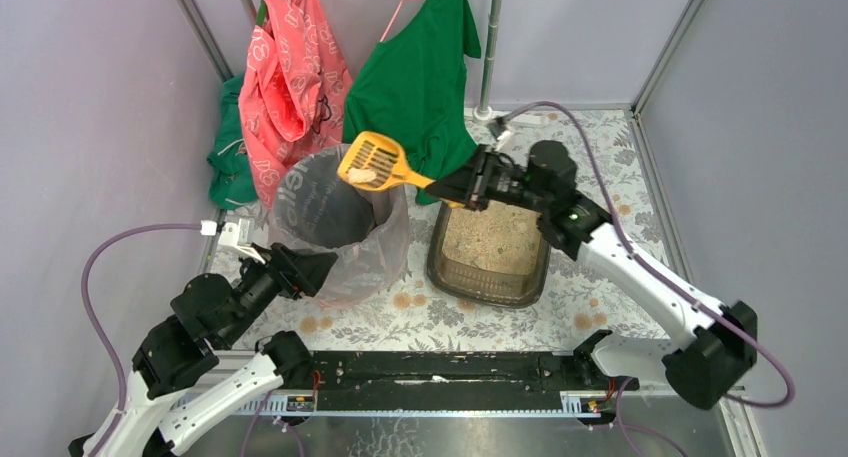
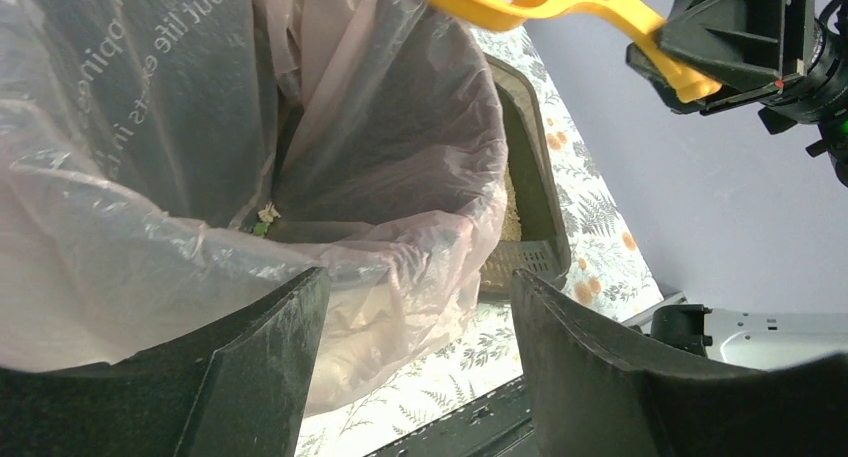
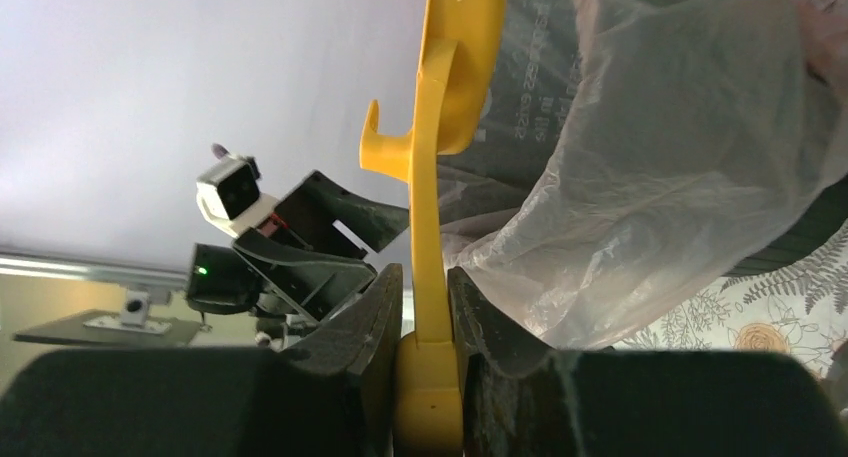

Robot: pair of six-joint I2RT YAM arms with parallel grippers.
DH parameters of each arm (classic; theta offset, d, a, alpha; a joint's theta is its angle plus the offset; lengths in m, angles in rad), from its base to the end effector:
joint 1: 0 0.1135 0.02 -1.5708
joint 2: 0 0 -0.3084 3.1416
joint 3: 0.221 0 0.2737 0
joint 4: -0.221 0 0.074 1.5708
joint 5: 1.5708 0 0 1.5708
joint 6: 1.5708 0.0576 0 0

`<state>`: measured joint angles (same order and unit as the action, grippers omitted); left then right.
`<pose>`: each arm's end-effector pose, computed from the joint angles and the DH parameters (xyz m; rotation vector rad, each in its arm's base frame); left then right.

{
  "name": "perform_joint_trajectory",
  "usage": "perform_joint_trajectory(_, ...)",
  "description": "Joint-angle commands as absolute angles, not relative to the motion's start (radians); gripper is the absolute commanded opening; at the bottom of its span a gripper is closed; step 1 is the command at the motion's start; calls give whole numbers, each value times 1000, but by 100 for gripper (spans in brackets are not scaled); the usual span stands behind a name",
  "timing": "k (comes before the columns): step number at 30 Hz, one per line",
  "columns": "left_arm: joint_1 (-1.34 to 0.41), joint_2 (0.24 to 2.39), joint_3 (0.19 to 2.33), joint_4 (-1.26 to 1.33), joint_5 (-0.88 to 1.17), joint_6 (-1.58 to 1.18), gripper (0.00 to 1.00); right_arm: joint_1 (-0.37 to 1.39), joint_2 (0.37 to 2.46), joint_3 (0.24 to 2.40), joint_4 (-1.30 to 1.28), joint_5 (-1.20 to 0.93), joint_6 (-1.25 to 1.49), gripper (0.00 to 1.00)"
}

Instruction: Clean the litter box

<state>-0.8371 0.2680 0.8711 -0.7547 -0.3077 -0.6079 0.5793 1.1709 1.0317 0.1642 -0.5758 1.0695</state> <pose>0.0370 -0.0150 0.3766 -0.0317 1.7824 -0.7980 0.2297 0.1877 0.4230 -0.0913 1.8362 1.6779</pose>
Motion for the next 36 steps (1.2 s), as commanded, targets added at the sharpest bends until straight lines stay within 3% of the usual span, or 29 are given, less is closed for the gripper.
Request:
perform_joint_trajectory(1, -843, 245, 901, -810, -337, -612, 75, 700, 1248, 1135, 188, -484, 986, 0)
perform_joint_trajectory(5, -844, 250, 921, -838, -334, -611, 75, 735, 1264, 1145, 161, -445, 921, 0)
perform_joint_trajectory(15, -843, 268, 903, -812, -325, -613, 75, 872, 1346, 1400, -197, -288, 538, 0)
perform_joint_trajectory(24, -843, 262, 921, -830, -334, -614, 75, 1044, 1478, 1597, -415, -14, 284, 0)
perform_joint_trajectory(36, -843, 277, 912, -827, -338, -612, 75, 1188, 1532, 1696, -503, 412, 89, 0)
